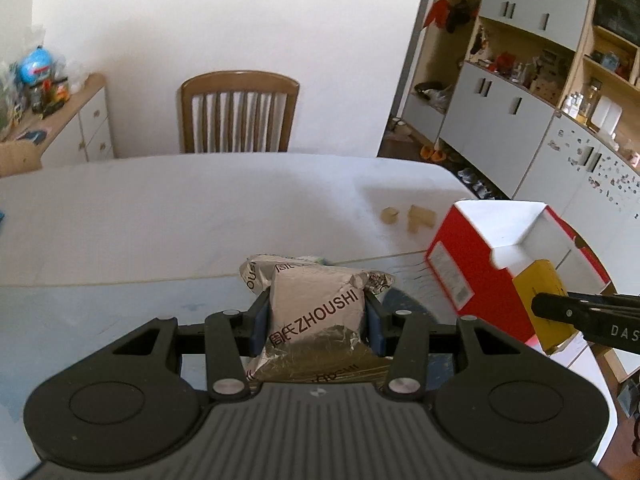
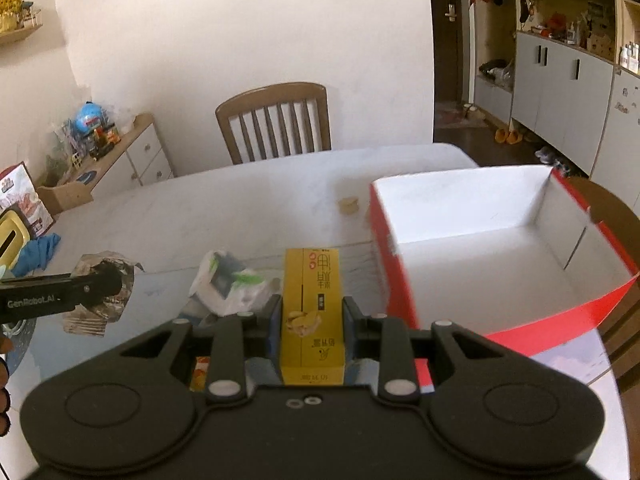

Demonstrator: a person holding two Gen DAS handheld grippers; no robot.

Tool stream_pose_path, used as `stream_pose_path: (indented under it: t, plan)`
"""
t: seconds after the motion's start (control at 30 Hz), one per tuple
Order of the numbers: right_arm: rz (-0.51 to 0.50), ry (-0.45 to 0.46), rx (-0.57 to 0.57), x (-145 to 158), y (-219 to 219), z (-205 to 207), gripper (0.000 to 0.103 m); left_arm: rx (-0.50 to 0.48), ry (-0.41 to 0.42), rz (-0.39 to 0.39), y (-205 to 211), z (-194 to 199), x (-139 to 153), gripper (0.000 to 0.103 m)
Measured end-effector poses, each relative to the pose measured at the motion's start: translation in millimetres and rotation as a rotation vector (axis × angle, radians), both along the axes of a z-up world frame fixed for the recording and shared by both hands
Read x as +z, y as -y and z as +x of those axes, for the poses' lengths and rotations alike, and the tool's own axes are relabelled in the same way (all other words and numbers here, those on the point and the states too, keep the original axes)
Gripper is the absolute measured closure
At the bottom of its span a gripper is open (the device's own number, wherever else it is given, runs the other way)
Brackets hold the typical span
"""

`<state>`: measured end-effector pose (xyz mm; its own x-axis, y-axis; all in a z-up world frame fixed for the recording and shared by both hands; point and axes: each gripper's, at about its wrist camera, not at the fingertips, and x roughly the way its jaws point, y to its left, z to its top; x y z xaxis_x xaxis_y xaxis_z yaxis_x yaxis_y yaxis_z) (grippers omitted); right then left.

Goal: Organize objects
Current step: 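Carry the silver bag and yellow box with both tools over the red box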

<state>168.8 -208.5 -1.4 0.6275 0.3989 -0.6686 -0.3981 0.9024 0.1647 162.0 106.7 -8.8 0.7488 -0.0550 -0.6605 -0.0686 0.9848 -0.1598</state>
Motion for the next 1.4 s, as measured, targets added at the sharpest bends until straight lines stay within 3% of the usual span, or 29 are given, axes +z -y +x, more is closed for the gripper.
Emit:
stream_pose_path:
  t: [0.37,0.77,1.17,1.4]
  plan:
    - [0.002,0.018,0.0,2,66,41,0.074,-0.037,-0.005,0.033,90,42,8,0.057]
    - [-0.017,-0.001,-0.02,-15,127,87,0.074,-0.097,-0.043,0.05,176,104,2,0.057]
    - [-0.064,-0.014,-0.028,-36,161,128,0.074,-0.165,-0.071,0.11,245,154,-14,0.057]
    - [-0.109,-0.053,-0.005,-59,166,145,0.074,-0.201,-0.134,0.101,273,182,-39,0.057]
